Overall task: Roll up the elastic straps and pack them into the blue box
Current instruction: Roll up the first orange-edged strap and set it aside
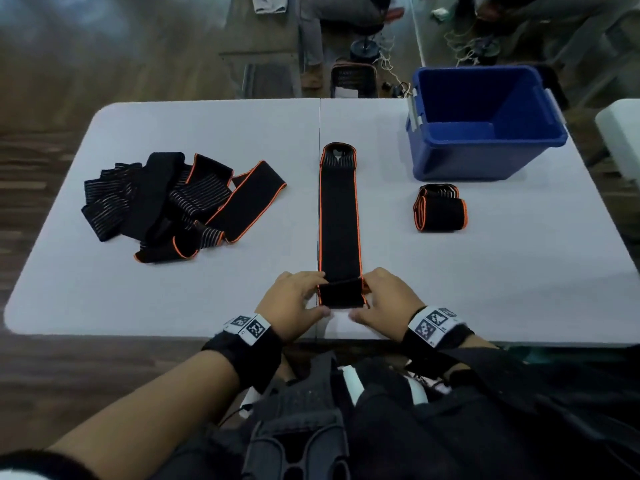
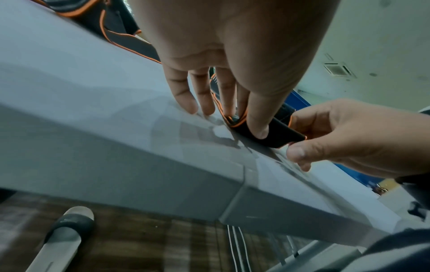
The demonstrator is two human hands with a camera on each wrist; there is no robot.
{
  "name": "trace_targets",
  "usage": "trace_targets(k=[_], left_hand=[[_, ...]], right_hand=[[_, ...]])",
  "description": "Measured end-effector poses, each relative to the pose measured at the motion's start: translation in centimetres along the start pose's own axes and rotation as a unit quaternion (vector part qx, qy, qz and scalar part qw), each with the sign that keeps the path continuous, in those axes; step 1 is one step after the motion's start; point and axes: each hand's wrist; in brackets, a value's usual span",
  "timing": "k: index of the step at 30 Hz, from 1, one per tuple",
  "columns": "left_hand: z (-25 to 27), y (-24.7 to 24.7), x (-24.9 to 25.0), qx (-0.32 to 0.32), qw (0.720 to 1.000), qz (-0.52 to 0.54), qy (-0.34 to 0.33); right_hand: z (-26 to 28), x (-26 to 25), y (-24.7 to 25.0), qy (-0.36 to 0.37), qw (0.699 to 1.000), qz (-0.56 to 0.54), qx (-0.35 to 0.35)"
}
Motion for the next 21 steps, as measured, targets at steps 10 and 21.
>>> trace_targets(k=[10,21], left_hand=[[0.6,-0.6,1.7,0.086,0.976,0.134,0.147],[-1.4,0.0,2.7,0.084,0.962,0.097,0.239]], right_hand=[[-0.9,0.0,0.4,-0.041,0.999,-0.009,0.008],[-2.7,-1.2,0.7,-0.111,0.993,0.018,0.035]])
Point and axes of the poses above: each hand's wrist, its own z-axis away from the middle knuckle, its own y-axis out of the back of the hand, x = y × z, and after that the axes turned 1 degree about z, right-handed
